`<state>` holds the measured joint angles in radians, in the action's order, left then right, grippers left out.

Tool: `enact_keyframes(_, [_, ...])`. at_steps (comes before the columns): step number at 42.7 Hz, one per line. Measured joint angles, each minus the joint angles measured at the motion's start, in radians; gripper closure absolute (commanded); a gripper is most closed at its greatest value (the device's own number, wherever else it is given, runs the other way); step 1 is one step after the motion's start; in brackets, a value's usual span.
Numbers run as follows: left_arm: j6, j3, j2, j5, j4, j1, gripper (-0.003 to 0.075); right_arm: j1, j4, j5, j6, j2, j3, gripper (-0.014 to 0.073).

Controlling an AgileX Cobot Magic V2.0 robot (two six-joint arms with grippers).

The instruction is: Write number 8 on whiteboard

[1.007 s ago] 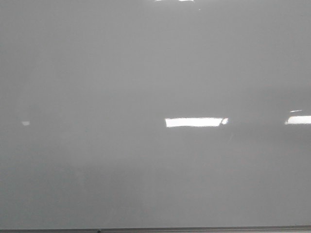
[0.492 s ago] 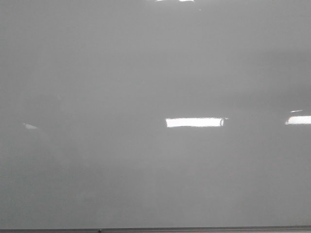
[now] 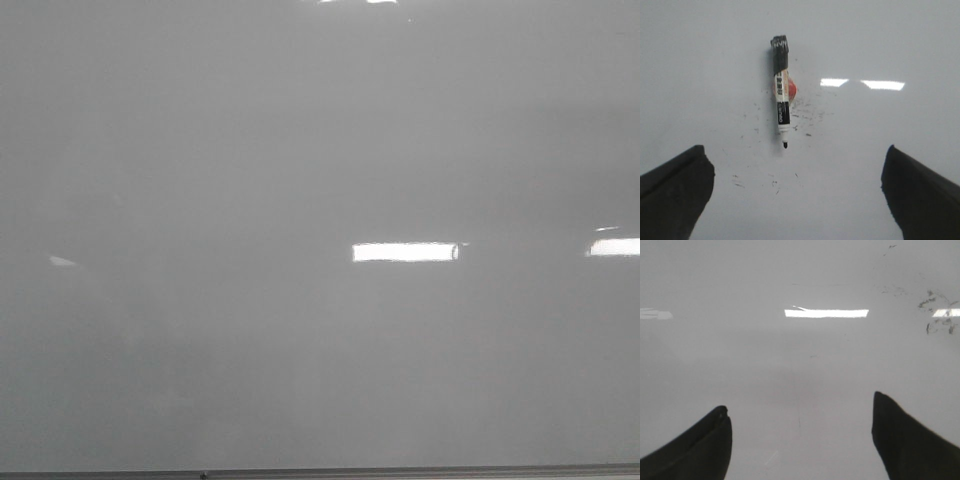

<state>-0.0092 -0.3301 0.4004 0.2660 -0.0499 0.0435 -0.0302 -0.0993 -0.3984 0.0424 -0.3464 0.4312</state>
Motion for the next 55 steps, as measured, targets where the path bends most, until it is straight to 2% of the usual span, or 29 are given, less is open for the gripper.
enact_keyframes(19, [-0.019,-0.266,0.633,0.016,0.002,0.023,0.0050,0.000,0.000,0.004,0.000,0.000,0.000,-0.0015])
enact_keyframes(26, [-0.021,-0.324,0.775,-0.038,0.013,0.025,0.0050,0.000,0.000,0.004,0.000,0.000,0.000,-0.0015])
enact_keyframes(37, [-0.022,-0.339,0.899,-0.169,0.038,0.025,0.0056,0.000,0.000,0.004,0.000,0.000,0.000,-0.0015])
enact_keyframes(43, [-0.022,-0.340,0.936,-0.233,0.042,0.025,0.0153,0.000,0.000,0.004,0.000,0.000,0.000,-0.0015])
enact_keyframes(49, [-0.022,-0.340,0.950,-0.281,0.042,0.025,0.0335,0.000,0.000,0.004,0.000,0.000,0.000,-0.0015])
enact_keyframes(55, [-0.022,-0.341,0.968,-0.296,0.042,0.026,0.0468,0.000,0.000,0.004,0.000,0.000,0.000,-0.0015])
